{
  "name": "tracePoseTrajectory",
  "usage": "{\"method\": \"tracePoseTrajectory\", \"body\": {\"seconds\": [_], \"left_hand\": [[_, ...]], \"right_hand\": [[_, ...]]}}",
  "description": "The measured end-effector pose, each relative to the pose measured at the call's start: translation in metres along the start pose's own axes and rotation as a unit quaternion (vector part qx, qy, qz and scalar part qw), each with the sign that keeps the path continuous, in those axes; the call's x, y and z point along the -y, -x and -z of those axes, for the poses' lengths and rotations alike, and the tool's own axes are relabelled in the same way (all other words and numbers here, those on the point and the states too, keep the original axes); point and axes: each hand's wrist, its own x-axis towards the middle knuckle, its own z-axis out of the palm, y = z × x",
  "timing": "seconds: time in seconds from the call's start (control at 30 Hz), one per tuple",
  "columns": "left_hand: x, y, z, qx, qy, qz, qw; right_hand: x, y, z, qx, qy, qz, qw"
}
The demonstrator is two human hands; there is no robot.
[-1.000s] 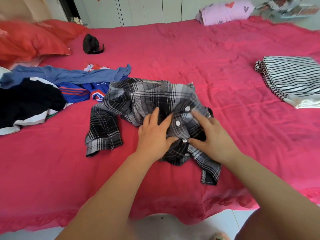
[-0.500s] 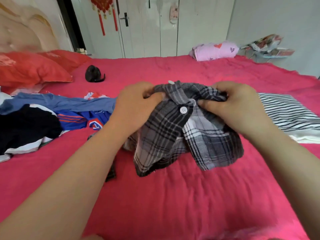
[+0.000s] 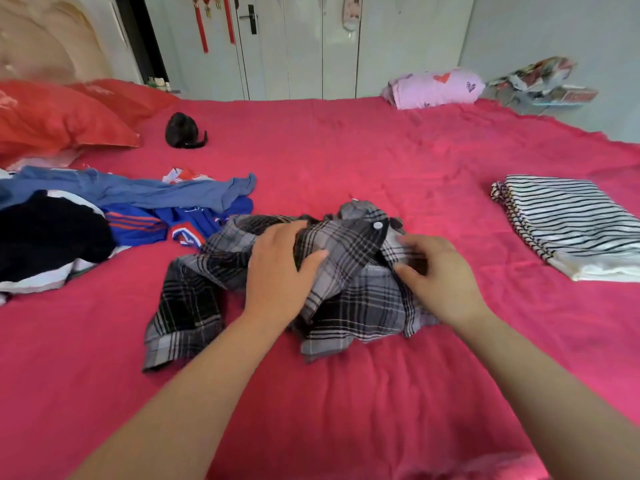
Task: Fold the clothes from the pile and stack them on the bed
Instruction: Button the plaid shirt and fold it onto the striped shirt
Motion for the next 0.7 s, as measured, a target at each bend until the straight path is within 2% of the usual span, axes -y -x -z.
{"method": "tracePoseTrajectory", "body": {"seconds": [0.07, 0.2, 0.27, 0.37, 0.43, 0.47, 0.53, 0.63, 0.67, 0.7], "left_hand": [[0.007, 0.021, -0.001, -0.010, -0.025, -0.018, 0.999], [0.016, 0.034, -0.001, 0.057, -0.053, -0.012, 0.997], [0.016, 0.028, -0.001, 0.052, -0.044, -0.007, 0.998], [0.008, 0.014, 0.007, 0.007, 0.083, 0.095, 0.992], [-0.001, 0.005, 0.019, 0.004, 0.211, 0.175, 0.962], [-0.005, 0.003, 0.025, -0.001, 0.247, 0.186, 0.951], [-0.010, 0.004, 0.036, 0.003, 0.261, 0.166, 0.951], [-0.014, 0.016, 0.053, 0.057, 0.221, 0.101, 0.968], [-0.013, 0.021, 0.059, 0.101, 0.184, 0.078, 0.975], [-0.010, 0.024, 0.063, 0.160, 0.127, 0.053, 0.978]], "right_hand": [[-0.015, 0.017, -0.009, 0.017, 0.028, 0.001, 0.999], [-0.026, 0.027, -0.021, 0.064, 0.015, -0.032, 0.997], [-0.027, 0.024, -0.023, 0.044, 0.002, -0.019, 0.999], [-0.019, 0.020, -0.012, -0.034, 0.010, -0.004, 0.999], [-0.010, 0.018, 0.000, -0.075, 0.000, 0.002, 0.997], [-0.004, 0.018, 0.006, -0.089, -0.015, 0.006, 0.996], [0.007, 0.021, 0.018, -0.106, -0.048, 0.027, 0.993], [0.022, 0.036, 0.030, -0.062, -0.081, 0.080, 0.992], [0.024, 0.042, 0.032, -0.008, -0.080, 0.109, 0.991], [0.025, 0.048, 0.035, 0.081, -0.072, 0.133, 0.985]]}}
